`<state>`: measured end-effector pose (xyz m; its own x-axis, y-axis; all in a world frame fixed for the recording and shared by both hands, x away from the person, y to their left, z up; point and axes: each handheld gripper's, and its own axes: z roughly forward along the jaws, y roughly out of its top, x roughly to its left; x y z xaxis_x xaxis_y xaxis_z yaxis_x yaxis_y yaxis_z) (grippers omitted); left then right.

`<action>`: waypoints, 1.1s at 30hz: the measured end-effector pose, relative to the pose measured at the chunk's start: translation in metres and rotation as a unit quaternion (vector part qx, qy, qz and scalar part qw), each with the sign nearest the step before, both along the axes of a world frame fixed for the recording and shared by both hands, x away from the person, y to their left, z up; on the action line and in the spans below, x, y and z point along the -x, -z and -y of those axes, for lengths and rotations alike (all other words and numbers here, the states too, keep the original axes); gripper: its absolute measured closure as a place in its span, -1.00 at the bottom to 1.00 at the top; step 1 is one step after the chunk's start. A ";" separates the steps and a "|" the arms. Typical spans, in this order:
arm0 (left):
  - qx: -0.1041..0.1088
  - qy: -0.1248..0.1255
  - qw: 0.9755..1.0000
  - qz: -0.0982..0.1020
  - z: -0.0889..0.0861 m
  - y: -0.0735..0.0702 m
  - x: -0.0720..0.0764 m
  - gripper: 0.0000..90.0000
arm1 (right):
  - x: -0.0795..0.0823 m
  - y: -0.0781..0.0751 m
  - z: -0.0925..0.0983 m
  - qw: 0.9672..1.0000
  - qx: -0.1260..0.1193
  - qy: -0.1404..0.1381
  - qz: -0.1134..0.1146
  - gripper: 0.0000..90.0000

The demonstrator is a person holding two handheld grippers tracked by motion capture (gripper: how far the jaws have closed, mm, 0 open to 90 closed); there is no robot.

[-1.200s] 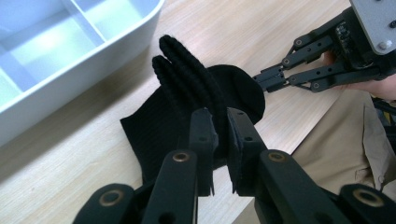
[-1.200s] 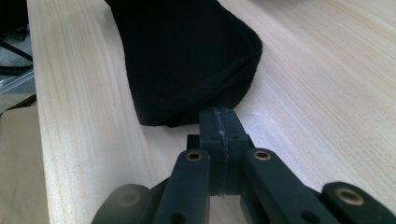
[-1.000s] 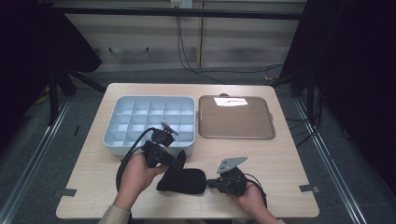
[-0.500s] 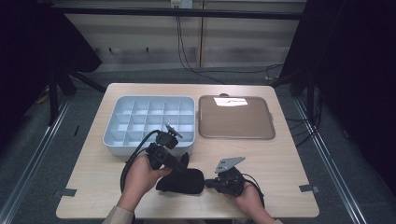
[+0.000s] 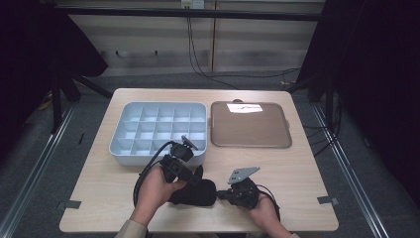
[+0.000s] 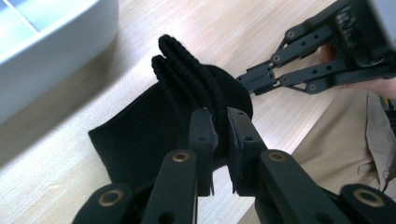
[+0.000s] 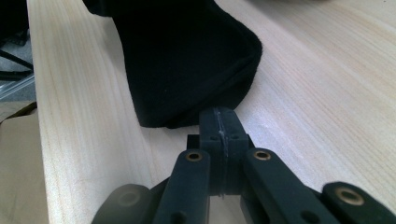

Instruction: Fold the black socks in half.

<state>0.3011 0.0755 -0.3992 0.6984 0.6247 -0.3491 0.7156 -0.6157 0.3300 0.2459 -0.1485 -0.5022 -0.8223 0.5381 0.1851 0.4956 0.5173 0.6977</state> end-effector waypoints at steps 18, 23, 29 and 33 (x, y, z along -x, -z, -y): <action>-0.011 0.017 1.000 -0.010 0.008 0.015 0.002 0.80 | 0.000 0.000 0.000 1.000 -0.002 0.001 0.000 1.00; -0.011 0.011 1.000 -0.011 0.011 0.019 0.003 0.79 | 0.000 0.000 0.000 1.000 -0.002 0.001 0.000 1.00; -0.015 0.010 1.000 -0.013 0.014 0.023 0.004 0.79 | 0.001 0.000 -0.001 1.000 -0.002 0.002 -0.002 1.00; -0.013 0.013 1.000 -0.020 0.016 0.027 0.004 0.72 | 0.001 0.000 -0.001 1.000 0.001 0.000 0.002 0.99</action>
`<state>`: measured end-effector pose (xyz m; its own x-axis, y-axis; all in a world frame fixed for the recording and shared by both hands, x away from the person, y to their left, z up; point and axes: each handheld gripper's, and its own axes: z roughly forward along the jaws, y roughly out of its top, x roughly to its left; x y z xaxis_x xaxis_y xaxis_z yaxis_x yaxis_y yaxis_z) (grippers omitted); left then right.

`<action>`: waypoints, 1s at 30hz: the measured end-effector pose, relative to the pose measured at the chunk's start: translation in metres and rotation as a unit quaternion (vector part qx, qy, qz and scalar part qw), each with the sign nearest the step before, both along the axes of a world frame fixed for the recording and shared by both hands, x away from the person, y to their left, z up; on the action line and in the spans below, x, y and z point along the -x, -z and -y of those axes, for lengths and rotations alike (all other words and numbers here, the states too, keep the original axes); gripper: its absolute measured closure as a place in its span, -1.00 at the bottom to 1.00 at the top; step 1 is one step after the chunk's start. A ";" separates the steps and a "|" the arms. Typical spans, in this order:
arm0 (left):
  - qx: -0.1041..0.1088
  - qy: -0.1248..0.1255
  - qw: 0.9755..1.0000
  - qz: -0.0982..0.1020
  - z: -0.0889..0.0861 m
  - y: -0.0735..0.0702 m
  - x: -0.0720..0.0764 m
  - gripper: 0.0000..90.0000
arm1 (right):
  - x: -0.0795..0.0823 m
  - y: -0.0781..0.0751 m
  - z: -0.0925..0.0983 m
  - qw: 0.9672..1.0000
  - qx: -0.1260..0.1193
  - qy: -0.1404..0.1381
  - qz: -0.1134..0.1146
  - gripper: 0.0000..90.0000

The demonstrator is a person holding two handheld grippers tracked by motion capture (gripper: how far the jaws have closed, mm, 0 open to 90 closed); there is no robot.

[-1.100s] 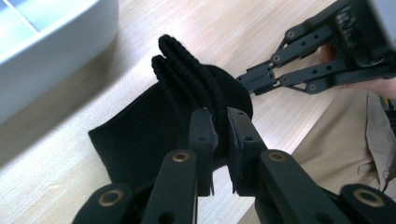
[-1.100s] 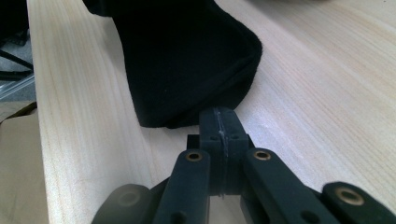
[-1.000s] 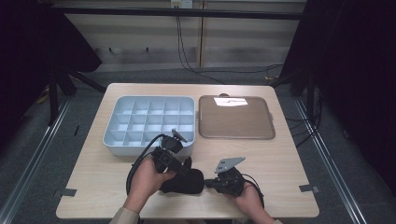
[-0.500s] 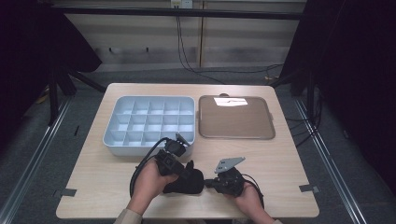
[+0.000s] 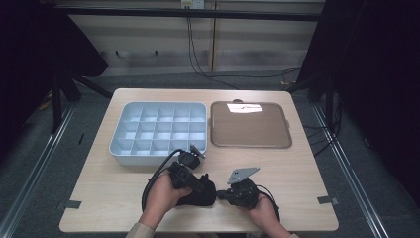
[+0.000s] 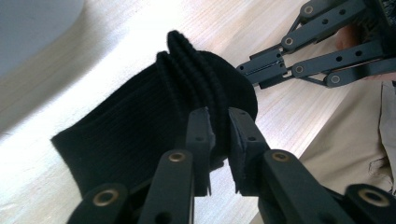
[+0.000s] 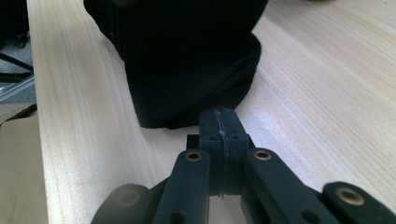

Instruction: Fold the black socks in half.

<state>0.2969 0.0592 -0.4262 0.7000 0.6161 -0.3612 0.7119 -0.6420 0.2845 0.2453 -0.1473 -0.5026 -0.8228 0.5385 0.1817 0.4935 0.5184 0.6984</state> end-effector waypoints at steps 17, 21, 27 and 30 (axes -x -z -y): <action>-0.003 -0.034 0.999 0.022 -0.024 -0.011 -0.001 0.04 | 0.000 0.000 0.000 1.000 -0.002 0.001 -0.002 0.99; -0.008 -0.047 0.999 0.025 -0.030 -0.009 -0.001 0.03 | 0.000 0.000 0.000 1.000 -0.001 0.002 -0.002 0.99; -0.020 -0.060 0.998 0.025 -0.038 -0.006 -0.001 0.03 | 0.000 0.000 0.000 1.000 0.000 0.002 -0.001 0.99; -0.020 -0.063 0.997 0.027 -0.042 -0.005 -0.001 0.03 | 0.000 0.000 0.000 1.000 -0.002 0.001 -0.001 0.99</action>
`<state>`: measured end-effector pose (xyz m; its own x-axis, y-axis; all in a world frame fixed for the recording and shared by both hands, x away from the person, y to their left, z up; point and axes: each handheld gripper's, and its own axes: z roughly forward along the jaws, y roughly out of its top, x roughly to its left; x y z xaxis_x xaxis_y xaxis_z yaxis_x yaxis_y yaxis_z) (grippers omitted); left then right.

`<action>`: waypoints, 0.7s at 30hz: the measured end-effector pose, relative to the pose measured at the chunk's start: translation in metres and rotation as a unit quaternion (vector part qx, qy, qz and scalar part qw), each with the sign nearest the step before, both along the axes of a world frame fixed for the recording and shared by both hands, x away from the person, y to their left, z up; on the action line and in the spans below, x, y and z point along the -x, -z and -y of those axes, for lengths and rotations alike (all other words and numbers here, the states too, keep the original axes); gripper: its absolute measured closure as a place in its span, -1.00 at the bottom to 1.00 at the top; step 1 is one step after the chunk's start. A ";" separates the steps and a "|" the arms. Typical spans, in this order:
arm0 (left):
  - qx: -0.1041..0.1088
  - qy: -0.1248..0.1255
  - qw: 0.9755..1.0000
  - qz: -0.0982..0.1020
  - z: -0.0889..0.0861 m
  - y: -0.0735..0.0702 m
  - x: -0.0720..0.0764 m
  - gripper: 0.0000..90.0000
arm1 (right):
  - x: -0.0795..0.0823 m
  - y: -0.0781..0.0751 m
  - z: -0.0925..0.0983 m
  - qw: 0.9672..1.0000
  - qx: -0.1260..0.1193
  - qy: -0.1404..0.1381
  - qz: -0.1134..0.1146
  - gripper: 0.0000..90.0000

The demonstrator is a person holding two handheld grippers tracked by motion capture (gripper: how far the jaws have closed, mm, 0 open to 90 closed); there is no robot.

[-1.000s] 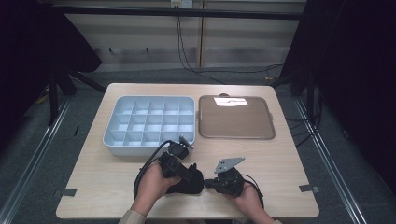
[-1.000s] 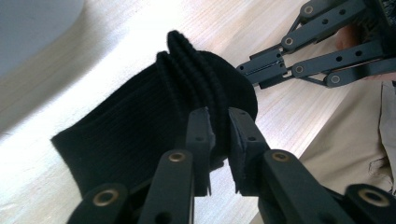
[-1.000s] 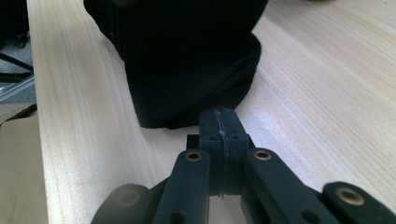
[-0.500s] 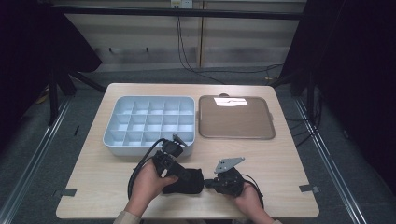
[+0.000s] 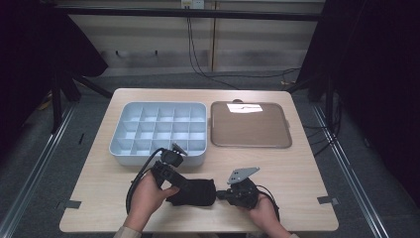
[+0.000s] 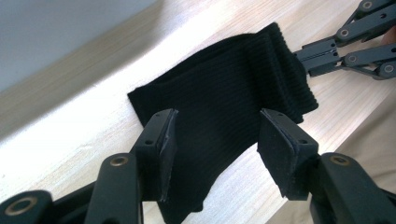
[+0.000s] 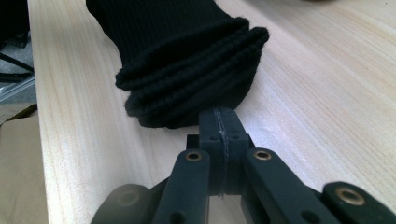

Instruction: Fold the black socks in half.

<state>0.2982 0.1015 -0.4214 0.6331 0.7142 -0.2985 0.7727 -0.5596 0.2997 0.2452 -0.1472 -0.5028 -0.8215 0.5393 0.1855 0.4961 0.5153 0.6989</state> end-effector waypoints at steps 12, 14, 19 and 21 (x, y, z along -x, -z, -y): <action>-0.008 -0.021 1.000 -0.003 -0.014 0.005 -0.001 0.04 | 0.000 0.000 0.000 1.000 -0.001 -0.001 -0.001 0.99; -0.009 -0.022 1.000 -0.003 -0.016 0.007 -0.001 0.04 | 0.000 0.000 0.000 1.000 0.000 -0.001 0.000 0.99; -0.010 -0.027 1.000 -0.007 -0.019 0.010 -0.001 0.05 | 0.000 0.000 0.000 1.000 -0.001 -0.002 -0.001 0.99; -0.012 -0.027 1.000 -0.007 -0.020 0.011 0.000 0.04 | 0.000 0.000 0.000 1.000 -0.001 -0.002 -0.001 0.99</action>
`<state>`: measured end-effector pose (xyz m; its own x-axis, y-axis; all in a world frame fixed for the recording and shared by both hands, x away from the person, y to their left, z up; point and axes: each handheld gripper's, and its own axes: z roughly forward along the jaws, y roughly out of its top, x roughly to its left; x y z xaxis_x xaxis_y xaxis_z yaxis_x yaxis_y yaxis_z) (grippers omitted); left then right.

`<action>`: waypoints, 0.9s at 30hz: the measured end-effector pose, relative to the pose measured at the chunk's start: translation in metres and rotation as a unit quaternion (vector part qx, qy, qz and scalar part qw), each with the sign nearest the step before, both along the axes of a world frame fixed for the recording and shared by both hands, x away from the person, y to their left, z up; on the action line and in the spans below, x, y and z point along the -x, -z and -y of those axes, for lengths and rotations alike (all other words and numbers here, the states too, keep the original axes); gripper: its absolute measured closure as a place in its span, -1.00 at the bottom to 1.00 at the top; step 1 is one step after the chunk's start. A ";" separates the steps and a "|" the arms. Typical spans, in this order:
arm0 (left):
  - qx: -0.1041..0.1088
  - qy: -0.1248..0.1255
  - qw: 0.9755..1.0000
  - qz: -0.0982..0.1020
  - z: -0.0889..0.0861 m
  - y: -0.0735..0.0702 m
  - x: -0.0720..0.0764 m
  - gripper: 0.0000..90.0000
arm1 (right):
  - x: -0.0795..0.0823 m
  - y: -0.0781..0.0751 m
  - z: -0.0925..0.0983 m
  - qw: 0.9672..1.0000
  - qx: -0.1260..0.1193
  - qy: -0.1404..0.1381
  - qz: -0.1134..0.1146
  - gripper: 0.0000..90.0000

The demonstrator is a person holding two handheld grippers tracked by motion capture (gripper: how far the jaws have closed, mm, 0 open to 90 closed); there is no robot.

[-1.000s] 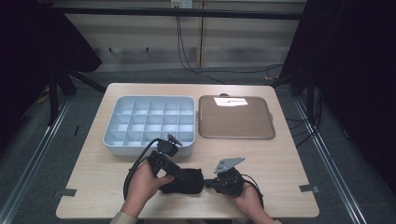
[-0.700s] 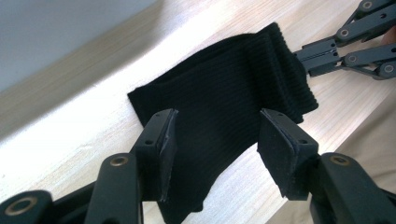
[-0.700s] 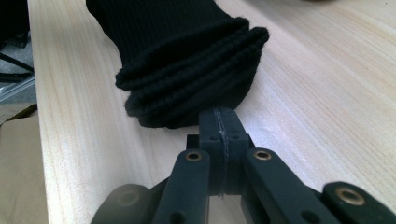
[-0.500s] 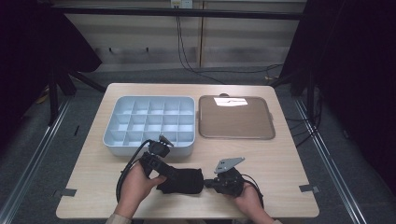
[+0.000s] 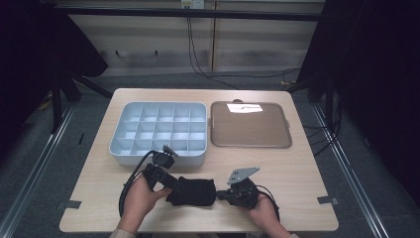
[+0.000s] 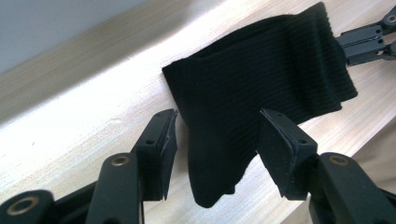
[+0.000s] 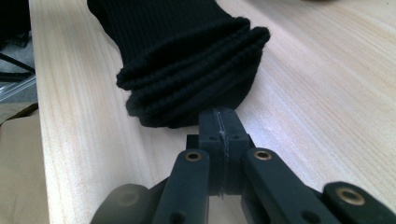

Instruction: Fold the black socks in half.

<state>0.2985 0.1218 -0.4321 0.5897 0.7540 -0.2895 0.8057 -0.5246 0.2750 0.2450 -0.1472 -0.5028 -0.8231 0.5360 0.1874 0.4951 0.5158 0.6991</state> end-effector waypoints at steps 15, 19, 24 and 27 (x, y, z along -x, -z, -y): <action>-0.004 -0.008 1.000 -0.012 -0.005 0.014 0.003 0.07 | 0.000 0.000 -0.001 1.000 0.001 -0.002 0.002 0.99; -0.002 -0.014 1.000 -0.018 -0.008 0.019 0.003 0.11 | 0.000 0.000 -0.001 1.000 0.001 -0.003 0.002 1.00; 0.003 -0.018 1.000 -0.020 -0.010 0.024 0.002 0.16 | -0.001 0.000 -0.001 1.000 0.000 -0.003 0.001 1.00; 0.002 -0.021 1.000 -0.020 -0.010 0.025 0.002 0.20 | 0.000 0.000 -0.001 1.000 -0.001 -0.003 0.001 1.00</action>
<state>0.2967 0.1317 -0.4573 0.5454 0.7764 -0.3157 0.8374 -0.4888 0.2447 0.2453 -0.1462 -0.5029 -0.8265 0.5309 0.1871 0.4908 0.5168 0.7014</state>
